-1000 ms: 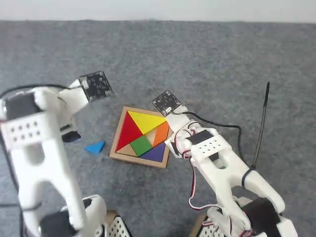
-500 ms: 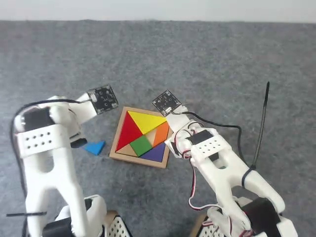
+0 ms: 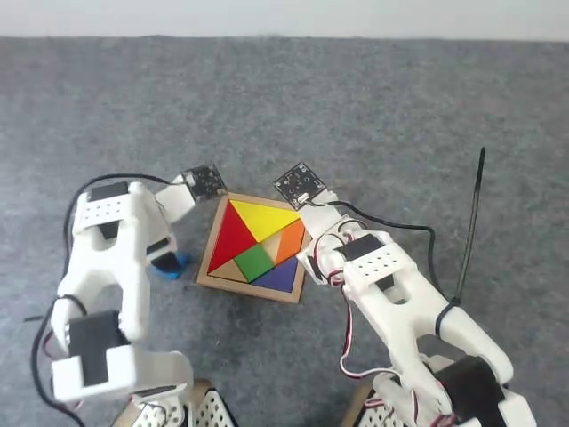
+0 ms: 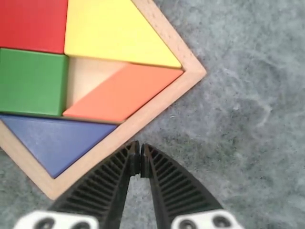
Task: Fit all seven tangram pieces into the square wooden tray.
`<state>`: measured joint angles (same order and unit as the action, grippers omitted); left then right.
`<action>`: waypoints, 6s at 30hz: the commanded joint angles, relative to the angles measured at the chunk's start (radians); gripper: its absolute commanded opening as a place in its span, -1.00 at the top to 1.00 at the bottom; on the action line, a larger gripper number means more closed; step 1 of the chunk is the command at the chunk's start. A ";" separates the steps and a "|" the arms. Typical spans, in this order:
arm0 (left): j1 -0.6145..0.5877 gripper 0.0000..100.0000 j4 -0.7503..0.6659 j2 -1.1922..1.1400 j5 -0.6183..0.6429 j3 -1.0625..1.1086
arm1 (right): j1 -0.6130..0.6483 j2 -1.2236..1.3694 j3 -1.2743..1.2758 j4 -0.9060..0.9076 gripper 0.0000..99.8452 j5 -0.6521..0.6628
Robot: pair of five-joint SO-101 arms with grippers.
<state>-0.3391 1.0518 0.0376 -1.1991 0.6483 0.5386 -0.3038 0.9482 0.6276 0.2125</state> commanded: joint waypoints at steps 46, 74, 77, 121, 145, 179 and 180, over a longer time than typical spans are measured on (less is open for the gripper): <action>-0.072 0.44 0.186 0.037 -0.336 -0.013 | 0.001 -0.056 -0.014 0.001 0.99 0.009; 0.025 0.52 -0.074 0.009 -0.089 0.002 | 0.001 -0.056 -0.014 0.001 0.99 0.009; 0.026 0.52 -0.104 0.008 -0.023 -0.005 | 0.001 -0.056 -0.014 0.001 0.99 0.009; -0.031 0.52 -0.046 0.006 -0.155 0.056 | 0.001 -0.056 -0.014 0.001 0.99 0.009; -0.066 0.69 0.041 -0.230 -0.157 -0.125 | -0.001 -0.056 -0.014 0.001 0.99 0.009; -0.055 0.93 0.058 0.531 1.010 0.084 | -0.257 -0.053 -0.204 0.194 0.99 0.009; -0.054 0.93 0.018 0.532 1.062 0.107 | -0.283 -0.050 -0.229 0.199 0.99 0.012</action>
<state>-0.4035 1.1715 0.5255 -0.4028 0.7142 0.3422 -0.3038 0.8255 0.7979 0.2125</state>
